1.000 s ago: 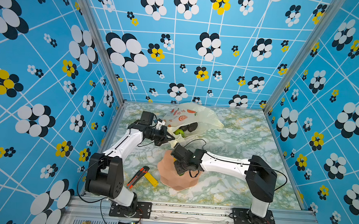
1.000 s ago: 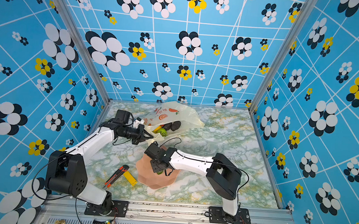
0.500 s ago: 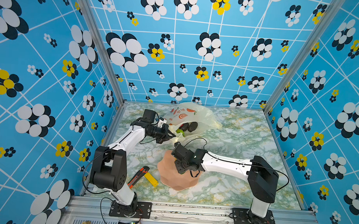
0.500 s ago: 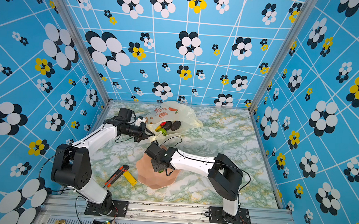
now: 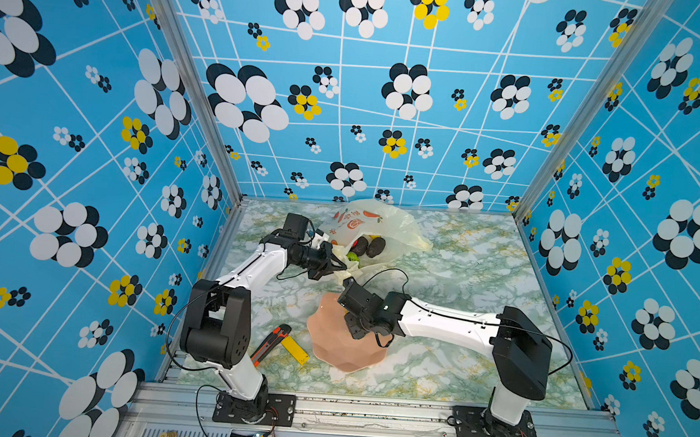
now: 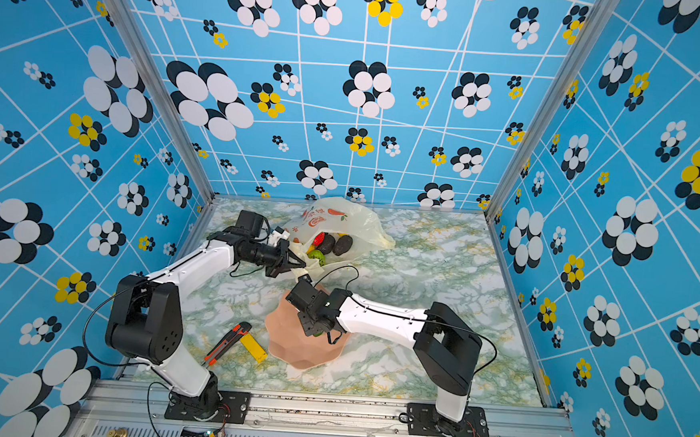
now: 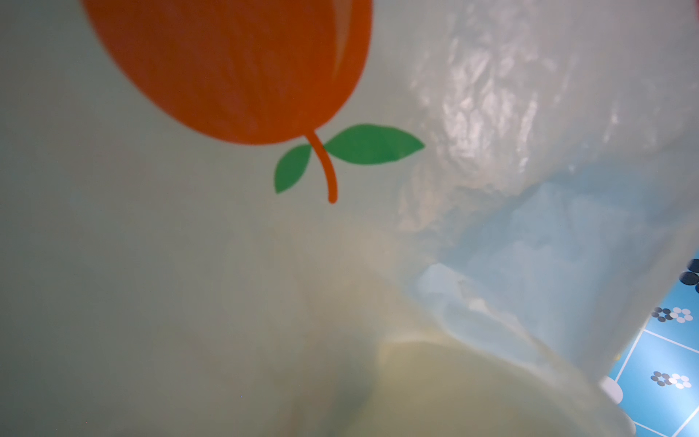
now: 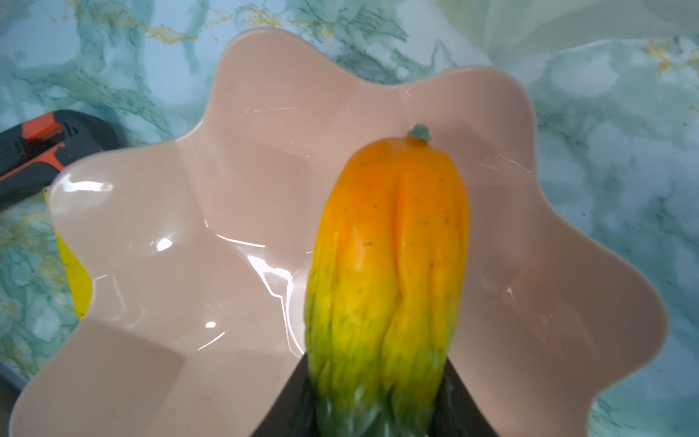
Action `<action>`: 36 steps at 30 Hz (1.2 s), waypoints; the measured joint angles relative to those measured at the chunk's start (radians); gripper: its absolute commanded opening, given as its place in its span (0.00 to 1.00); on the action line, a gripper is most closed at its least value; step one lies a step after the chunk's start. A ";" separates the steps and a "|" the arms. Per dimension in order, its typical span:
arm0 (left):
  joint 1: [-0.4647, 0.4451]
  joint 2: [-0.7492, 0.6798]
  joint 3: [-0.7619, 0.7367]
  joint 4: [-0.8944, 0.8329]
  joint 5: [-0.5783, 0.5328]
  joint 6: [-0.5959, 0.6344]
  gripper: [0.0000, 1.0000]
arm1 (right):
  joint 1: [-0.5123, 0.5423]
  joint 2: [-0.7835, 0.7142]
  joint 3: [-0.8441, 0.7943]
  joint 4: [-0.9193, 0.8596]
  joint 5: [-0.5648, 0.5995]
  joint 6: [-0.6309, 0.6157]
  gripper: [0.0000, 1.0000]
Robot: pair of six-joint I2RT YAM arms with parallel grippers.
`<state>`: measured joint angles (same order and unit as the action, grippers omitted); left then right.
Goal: Place the fruits into the plastic bag
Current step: 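Lift the papaya with the right gripper and carry it to the bag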
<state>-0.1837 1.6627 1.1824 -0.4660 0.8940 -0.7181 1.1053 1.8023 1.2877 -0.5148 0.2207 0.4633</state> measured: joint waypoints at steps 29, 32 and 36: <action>-0.005 0.005 0.018 0.003 -0.004 -0.008 0.00 | 0.061 -0.107 -0.019 0.002 0.130 -0.502 0.21; -0.005 0.003 0.018 0.003 -0.004 -0.008 0.00 | 0.061 -0.136 -0.032 0.000 0.154 -0.524 0.21; -0.005 -0.005 0.018 0.003 -0.004 -0.008 0.00 | 0.061 -0.187 -0.065 -0.003 0.193 -0.539 0.20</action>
<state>-0.1883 1.6581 1.1999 -0.4629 0.8898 -0.7258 1.1667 1.6154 1.2228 -0.5179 0.4133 -0.0757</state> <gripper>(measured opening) 0.041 0.396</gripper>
